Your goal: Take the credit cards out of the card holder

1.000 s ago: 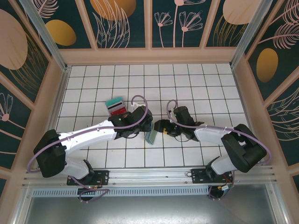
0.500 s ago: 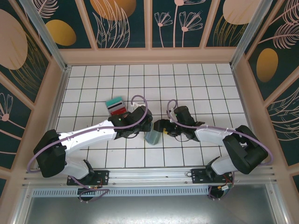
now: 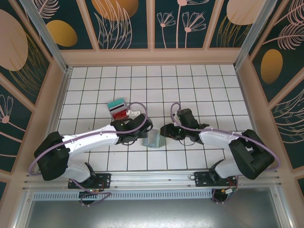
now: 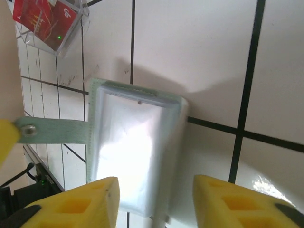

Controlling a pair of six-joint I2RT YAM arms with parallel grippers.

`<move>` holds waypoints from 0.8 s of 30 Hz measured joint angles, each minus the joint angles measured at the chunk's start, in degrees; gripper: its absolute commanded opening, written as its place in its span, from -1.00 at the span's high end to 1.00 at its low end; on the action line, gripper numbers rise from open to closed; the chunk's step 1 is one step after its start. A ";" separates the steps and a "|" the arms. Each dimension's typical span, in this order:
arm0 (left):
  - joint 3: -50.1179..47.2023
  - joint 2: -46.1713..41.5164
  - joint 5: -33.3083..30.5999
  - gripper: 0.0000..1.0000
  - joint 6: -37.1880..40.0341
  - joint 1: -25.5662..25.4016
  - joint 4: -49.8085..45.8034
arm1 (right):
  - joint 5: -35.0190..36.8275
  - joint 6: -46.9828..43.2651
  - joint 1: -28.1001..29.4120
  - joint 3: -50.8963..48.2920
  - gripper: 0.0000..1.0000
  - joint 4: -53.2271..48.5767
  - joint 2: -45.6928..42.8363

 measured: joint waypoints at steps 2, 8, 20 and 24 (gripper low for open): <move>-1.40 0.00 -0.15 1.00 -0.98 0.00 -0.59 | 0.42 -0.26 0.04 -0.39 0.75 -0.39 -0.81; -2.95 -0.07 -0.11 1.00 -1.92 0.00 -0.35 | 1.07 -0.52 0.04 -0.96 1.00 -0.87 -1.33; -2.97 -4.07 0.85 -0.34 -1.44 0.02 2.16 | 2.73 2.34 0.04 -3.19 1.00 1.03 -1.36; -3.48 -10.95 3.19 -0.25 -1.20 0.00 8.22 | 3.34 3.76 0.04 -4.00 1.00 2.14 -1.64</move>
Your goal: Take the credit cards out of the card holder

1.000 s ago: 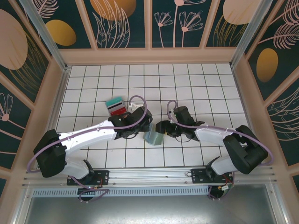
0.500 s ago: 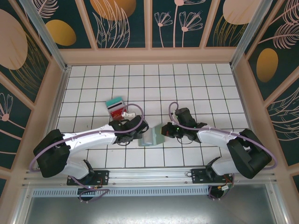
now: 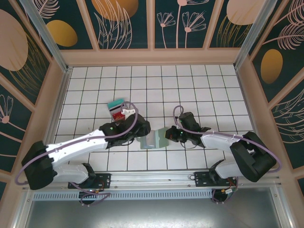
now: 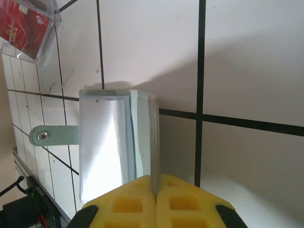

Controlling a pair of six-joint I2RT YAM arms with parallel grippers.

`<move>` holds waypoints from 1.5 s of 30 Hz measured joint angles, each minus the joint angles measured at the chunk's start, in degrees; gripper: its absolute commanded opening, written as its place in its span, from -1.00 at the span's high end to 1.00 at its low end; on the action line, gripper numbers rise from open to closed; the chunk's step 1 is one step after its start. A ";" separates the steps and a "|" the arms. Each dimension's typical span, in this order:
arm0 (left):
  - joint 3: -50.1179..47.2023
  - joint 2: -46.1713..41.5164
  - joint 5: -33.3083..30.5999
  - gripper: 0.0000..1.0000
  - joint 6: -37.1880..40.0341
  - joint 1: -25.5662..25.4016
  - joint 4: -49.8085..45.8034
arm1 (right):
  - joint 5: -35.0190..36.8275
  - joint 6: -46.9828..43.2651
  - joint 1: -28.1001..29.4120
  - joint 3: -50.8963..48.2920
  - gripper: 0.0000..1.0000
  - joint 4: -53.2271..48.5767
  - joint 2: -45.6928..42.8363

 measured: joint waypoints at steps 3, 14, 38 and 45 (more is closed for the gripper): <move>-2.25 -3.28 2.49 -0.16 -0.04 0.02 6.14 | 0.42 0.46 0.00 -0.52 1.00 0.61 -0.74; -4.92 8.57 9.18 0.05 -0.68 0.02 10.62 | 0.48 1.57 0.22 -0.72 1.00 2.12 -1.11; -4.87 17.77 12.76 -0.11 -0.15 0.48 12.07 | 0.92 1.75 1.07 -0.72 1.00 2.78 -1.14; -5.49 17.73 17.07 -0.11 1.36 0.48 16.94 | 0.90 1.77 1.07 -0.72 1.00 2.99 -1.14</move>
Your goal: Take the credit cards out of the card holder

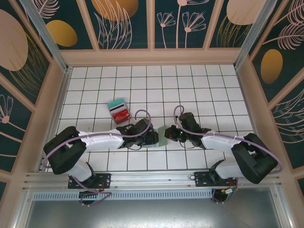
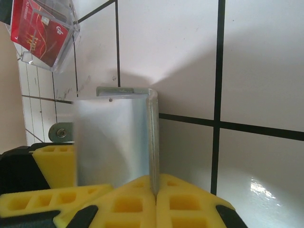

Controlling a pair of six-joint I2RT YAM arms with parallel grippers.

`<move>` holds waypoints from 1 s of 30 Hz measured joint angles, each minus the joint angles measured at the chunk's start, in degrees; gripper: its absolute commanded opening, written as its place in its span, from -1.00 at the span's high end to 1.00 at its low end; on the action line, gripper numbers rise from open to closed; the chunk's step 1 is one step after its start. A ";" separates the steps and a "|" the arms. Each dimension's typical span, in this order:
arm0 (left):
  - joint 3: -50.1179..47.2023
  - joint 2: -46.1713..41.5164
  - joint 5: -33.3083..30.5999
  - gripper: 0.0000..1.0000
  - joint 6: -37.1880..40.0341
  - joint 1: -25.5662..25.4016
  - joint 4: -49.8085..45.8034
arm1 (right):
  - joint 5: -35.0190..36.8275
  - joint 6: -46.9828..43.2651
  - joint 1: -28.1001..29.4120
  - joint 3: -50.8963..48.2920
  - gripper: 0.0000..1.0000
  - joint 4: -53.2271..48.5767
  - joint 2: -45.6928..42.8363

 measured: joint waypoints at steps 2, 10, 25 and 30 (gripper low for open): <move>-0.04 -0.11 0.68 -0.12 0.42 0.00 0.68 | 0.00 0.00 0.00 0.00 1.00 0.04 0.00; 0.09 -0.76 4.15 0.13 3.67 0.00 4.46 | 0.04 0.24 0.00 -0.74 1.00 0.81 0.00; 0.55 -5.51 5.49 0.15 5.70 0.13 6.99 | 0.48 0.24 -0.04 -0.74 1.00 1.01 1.14; -1.14 -6.45 0.55 0.09 4.81 0.85 3.45 | 0.44 0.22 -0.15 -0.74 1.00 1.29 1.62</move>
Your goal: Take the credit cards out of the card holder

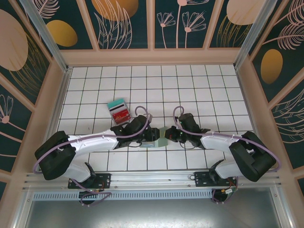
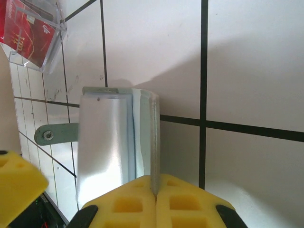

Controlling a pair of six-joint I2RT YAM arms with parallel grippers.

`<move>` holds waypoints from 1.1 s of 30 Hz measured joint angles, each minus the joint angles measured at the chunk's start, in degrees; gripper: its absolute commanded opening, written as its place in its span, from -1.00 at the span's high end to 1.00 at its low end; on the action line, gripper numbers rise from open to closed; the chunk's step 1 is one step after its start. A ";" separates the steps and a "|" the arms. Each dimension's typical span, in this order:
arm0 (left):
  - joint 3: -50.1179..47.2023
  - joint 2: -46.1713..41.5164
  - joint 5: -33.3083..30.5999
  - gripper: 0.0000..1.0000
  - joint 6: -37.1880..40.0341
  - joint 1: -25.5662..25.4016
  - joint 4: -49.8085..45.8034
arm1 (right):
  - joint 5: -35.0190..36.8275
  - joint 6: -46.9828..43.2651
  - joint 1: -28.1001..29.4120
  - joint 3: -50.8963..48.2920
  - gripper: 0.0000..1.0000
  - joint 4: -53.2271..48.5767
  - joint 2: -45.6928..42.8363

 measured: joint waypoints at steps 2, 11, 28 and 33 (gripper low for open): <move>-0.98 -0.72 -2.38 0.09 -0.81 0.50 -2.05 | 0.00 -0.02 -0.07 0.00 1.00 0.00 0.00; -3.65 0.04 -3.65 0.09 -2.34 1.36 -3.96 | -0.02 -0.02 -0.17 0.09 1.00 0.00 0.50; -2.93 4.37 -1.90 -0.03 -2.27 1.36 -2.71 | -0.04 -0.04 -0.17 0.13 1.00 0.00 0.83; -2.27 5.51 0.68 -0.14 -1.66 1.46 -0.50 | -0.11 -0.02 -0.28 0.13 1.00 0.17 1.20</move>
